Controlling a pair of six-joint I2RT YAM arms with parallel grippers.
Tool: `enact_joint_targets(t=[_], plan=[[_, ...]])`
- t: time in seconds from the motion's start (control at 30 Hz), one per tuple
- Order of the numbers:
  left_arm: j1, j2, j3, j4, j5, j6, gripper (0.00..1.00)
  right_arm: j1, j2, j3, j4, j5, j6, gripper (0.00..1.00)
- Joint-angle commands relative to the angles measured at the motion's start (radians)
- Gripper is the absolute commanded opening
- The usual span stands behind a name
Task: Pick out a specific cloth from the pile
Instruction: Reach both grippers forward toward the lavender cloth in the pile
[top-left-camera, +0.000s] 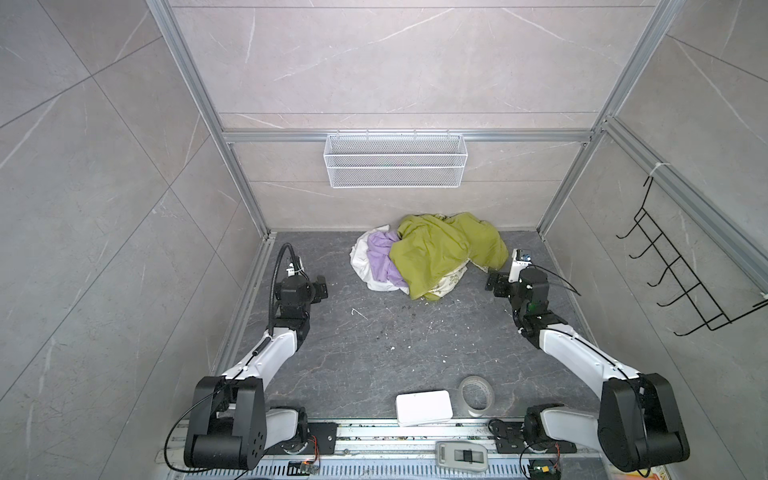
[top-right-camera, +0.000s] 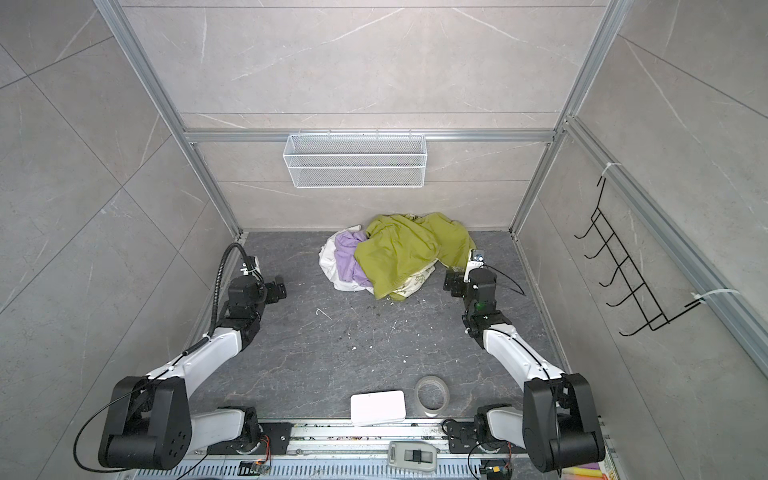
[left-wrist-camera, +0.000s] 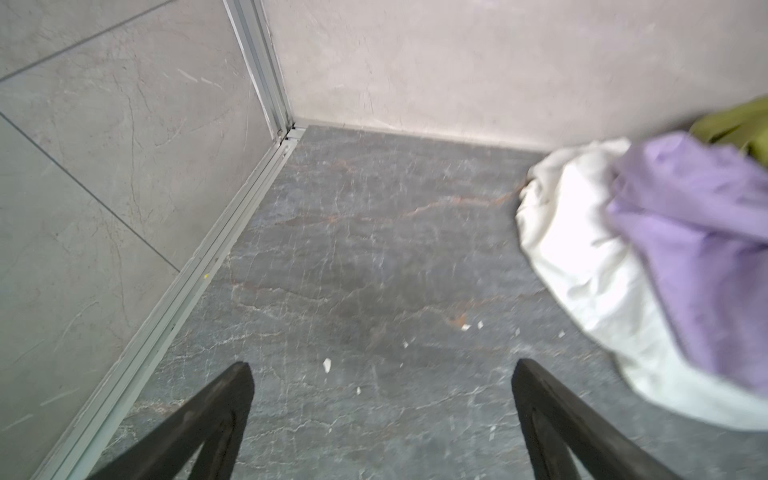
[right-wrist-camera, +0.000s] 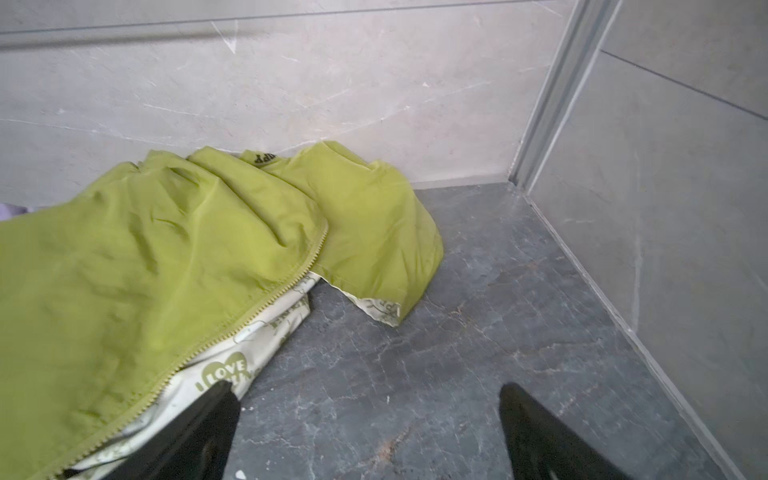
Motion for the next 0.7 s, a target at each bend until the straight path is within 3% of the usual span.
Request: enact_joint_targets(t=[0.0, 0.1, 0.33, 0.67], plan=[[-0.008, -0.015, 0.097, -0.188, 0.067, -0.146, 1.0, 0.024, 0.007, 0.105, -0.231, -0.061, 0.088, 1.0], [-0.014, 0.013, 0.179, -0.272, 0.14, -0.226, 1.0, 0.054, 0.068, 0.215, -0.33, -0.123, 0.118, 1.0], [-0.049, 0.116, 0.318, -0.321, 0.297, -0.349, 1.0, 0.197, 0.271, 0.454, -0.488, -0.149, 0.109, 1.0], [-0.127, 0.331, 0.529, -0.355, 0.432, -0.401, 0.93, 0.305, 0.445, 0.626, -0.495, -0.192, 0.061, 1.0]])
